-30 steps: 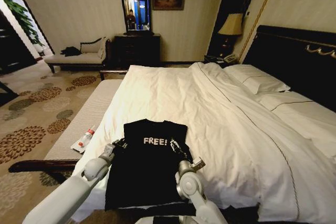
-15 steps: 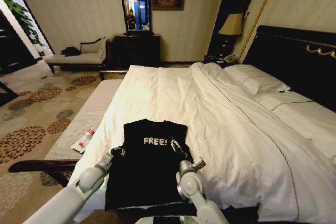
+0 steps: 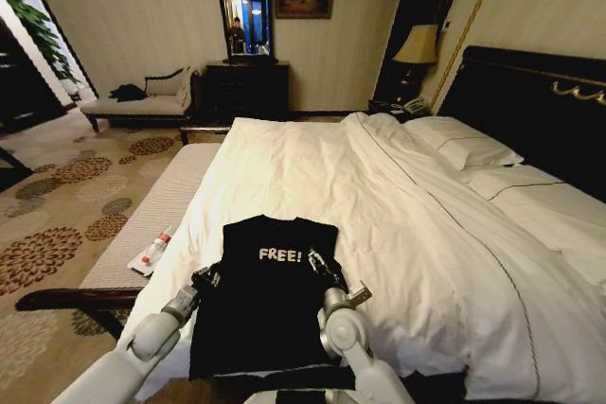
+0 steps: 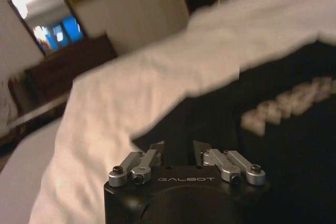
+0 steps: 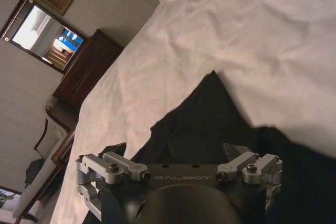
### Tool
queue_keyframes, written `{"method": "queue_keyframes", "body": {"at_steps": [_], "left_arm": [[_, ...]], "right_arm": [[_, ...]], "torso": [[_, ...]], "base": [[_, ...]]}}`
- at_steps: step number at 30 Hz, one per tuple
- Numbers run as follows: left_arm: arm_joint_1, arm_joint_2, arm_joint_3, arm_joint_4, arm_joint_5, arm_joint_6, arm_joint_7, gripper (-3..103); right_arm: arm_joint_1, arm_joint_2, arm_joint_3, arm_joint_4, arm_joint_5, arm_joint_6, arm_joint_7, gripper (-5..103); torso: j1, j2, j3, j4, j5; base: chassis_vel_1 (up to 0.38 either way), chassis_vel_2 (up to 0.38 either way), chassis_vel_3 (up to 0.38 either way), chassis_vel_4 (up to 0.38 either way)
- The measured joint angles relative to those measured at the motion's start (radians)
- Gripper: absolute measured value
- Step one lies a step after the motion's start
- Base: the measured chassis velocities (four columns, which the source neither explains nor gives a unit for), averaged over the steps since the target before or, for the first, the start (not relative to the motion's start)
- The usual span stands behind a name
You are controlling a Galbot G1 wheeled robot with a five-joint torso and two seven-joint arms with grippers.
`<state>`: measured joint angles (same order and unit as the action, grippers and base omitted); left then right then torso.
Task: Fold the clothes on the bed.
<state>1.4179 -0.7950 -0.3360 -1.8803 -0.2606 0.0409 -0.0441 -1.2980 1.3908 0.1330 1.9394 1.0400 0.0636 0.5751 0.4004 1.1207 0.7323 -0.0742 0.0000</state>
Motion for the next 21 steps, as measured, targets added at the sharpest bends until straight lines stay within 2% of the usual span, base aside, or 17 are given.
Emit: {"method": "queue_keyframes", "body": {"at_steps": [1,2,4,5,6,7,8,9,10,11,12,13,14,15,17,18,21], "left_arm": [[0.01,-0.007,-0.019,-0.026,-0.02,-0.028,0.02,41],[0.01,-0.007,-0.019,-0.026,-0.02,-0.028,0.02,41],[0.015,-0.032,-0.052,-0.071,-0.076,-0.051,0.04,52],[0.01,-0.047,-0.06,-0.085,-0.109,-0.045,0.041,52],[-0.014,-0.082,-0.071,-0.102,-0.183,-0.005,0.023,57],[-0.014,-0.082,-0.071,-0.102,-0.183,-0.005,0.023,57],[-0.039,-0.11,-0.08,-0.104,-0.242,0.031,0.003,62],[-0.078,-0.151,-0.093,-0.093,-0.323,0.078,-0.028,68],[-0.105,-0.178,-0.103,-0.073,-0.369,0.114,-0.065,74],[-0.105,-0.178,-0.103,-0.073,-0.369,0.114,-0.065,74],[-0.133,-0.206,-0.117,-0.041,-0.412,0.148,-0.11,78],[-0.141,-0.215,-0.122,-0.029,-0.424,0.157,-0.125,78],[-0.159,-0.239,-0.137,0.008,-0.455,0.183,-0.166,84],[-0.174,-0.264,-0.153,0.046,-0.49,0.205,-0.196,94],[-0.184,-0.279,-0.163,0.068,-0.511,0.219,-0.214,94],[-0.192,-0.287,-0.169,0.08,-0.522,0.226,-0.222,98],[-0.259,-0.332,-0.182,0.15,-0.578,0.248,-0.24,100]], "right_arm": [[0.016,-0.007,0.005,-0.009,0.004,0.0,0.0,100],[0.016,-0.007,0.005,-0.009,0.004,0.0,0.0,100],[0.054,-0.018,0.013,-0.034,0.019,-0.003,0.002,100],[0.075,-0.023,0.015,-0.048,0.026,-0.007,0.003,100],[0.119,-0.03,0.015,-0.082,0.033,-0.019,0.008,100],[0.119,-0.03,0.015,-0.082,0.033,-0.019,0.008,100],[0.154,-0.037,0.013,-0.115,0.036,-0.031,0.015,100],[0.206,-0.045,0.005,-0.174,0.041,-0.046,0.017,100],[0.244,-0.051,-0.001,-0.22,0.046,-0.054,0.015,100],[0.244,-0.051,-0.001,-0.22,0.046,-0.054,0.015,100],[0.289,-0.059,-0.008,-0.28,0.054,-0.062,0.003,100],[0.304,-0.061,-0.01,-0.301,0.057,-0.064,-0.004,100],[0.347,-0.069,-0.017,-0.364,0.063,-0.07,-0.028,100],[0.393,-0.079,-0.024,-0.429,0.066,-0.079,-0.064,100],[0.422,-0.086,-0.029,-0.472,0.065,-0.087,-0.091,100],[0.436,-0.089,-0.031,-0.491,0.065,-0.089,-0.103,100],[0.492,-0.116,-0.032,-0.579,0.045,-0.1,-0.192,100]], "torso": [[0.0,0.0,0.0,-0.0001,0.0001],[0.0,0.0,0.0,-0.0001,0.0001],[0.0,0.0,0.0,-0.0001,0.0003],[0.0,0.0,0.0,0.0,0.0004],[0.0,0.0,0.0,0.0002,0.0002],[0.0,0.0,0.0,0.0002,0.0002],[0.0,0.0,0.0,0.0002,0.0002],[0.0,0.0,0.0,0.0,0.0002],[0.0,0.0,0.0,-0.0003,0.0002],[0.0,0.0,0.0,-0.0003,0.0002],[0.0,0.0,0.0,-0.0002,0.0002],[0.0,0.0,0.0,-0.0002,0.0002],[0.0,0.0,0.0,0.0,0.0002],[0.0,0.0,0.0,0.0002,0.0001],[0.0,0.0,0.0,0.0002,0.0001],[0.0,0.0,0.0,0.0003,0.0],[0.0,0.0,0.0,0.0003,0.0]], "base": [[0.0,0.0,0.0,0.0],[0.0,0.0,0.0,0.0],[0.0,0.0,0.0,0.0],[0.0,0.0,0.0,0.0],[0.0,0.0,0.0,0.0],[0.0,0.0,0.0,0.0],[0.0,0.0,0.0,0.0],[0.0,0.0,0.0,0.0],[0.0,0.0,0.0,0.0],[0.0,0.0,0.0,0.0],[0.0,0.0,0.0,0.0],[0.0,0.0,0.0,0.0],[0.0,0.0,0.0,0.0],[0.0,0.0,0.0,0.0],[0.0,0.0,0.0,0.0],[0.0,0.0,0.0,0.0],[0.0,0.0,0.0,0.0]]}}
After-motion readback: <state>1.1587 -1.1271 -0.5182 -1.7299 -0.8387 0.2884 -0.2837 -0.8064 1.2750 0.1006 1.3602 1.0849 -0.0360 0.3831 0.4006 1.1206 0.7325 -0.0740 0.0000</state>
